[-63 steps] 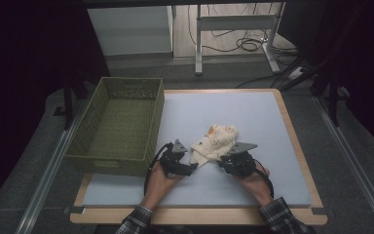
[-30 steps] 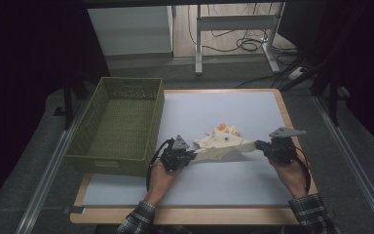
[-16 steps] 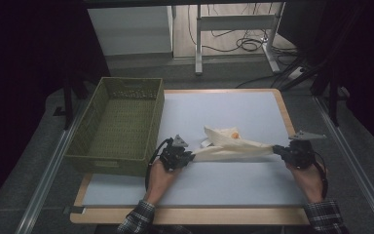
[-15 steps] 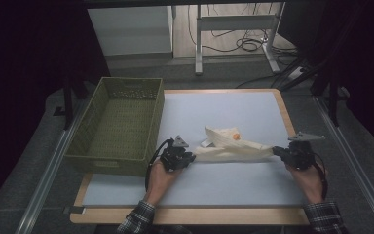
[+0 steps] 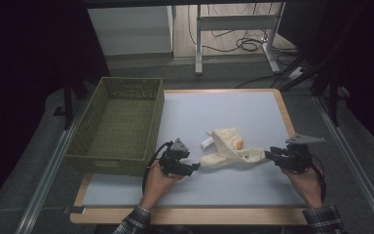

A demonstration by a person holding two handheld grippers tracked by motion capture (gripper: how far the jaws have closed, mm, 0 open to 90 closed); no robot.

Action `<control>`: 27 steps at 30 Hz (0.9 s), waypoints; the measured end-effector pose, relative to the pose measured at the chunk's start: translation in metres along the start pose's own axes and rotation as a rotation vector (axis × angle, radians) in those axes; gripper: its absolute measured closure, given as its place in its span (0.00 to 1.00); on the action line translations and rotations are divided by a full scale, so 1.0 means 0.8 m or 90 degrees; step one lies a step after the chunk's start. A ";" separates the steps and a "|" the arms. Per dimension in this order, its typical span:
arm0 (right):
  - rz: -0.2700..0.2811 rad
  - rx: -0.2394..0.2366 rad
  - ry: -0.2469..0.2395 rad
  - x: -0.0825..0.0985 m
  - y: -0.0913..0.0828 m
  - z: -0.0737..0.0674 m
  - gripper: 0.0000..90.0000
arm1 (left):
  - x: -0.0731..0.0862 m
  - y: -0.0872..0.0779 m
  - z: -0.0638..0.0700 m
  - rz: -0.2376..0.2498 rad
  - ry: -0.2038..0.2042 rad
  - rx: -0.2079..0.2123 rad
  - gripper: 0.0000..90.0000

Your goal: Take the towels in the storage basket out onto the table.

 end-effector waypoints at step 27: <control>-0.050 -0.092 -0.138 -0.043 0.104 -0.126 0.97 | -0.001 0.027 0.025 0.016 0.005 0.065 0.96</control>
Point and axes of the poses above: each handheld gripper's, and its own axes: y roughly forward along the jaws, x roughly out of its underside, z roughly to its right, the point moved 10 cm from there along y, roughly forward along the jaws, and after that the axes turned 11 degrees about z, right-handed, at the moved point
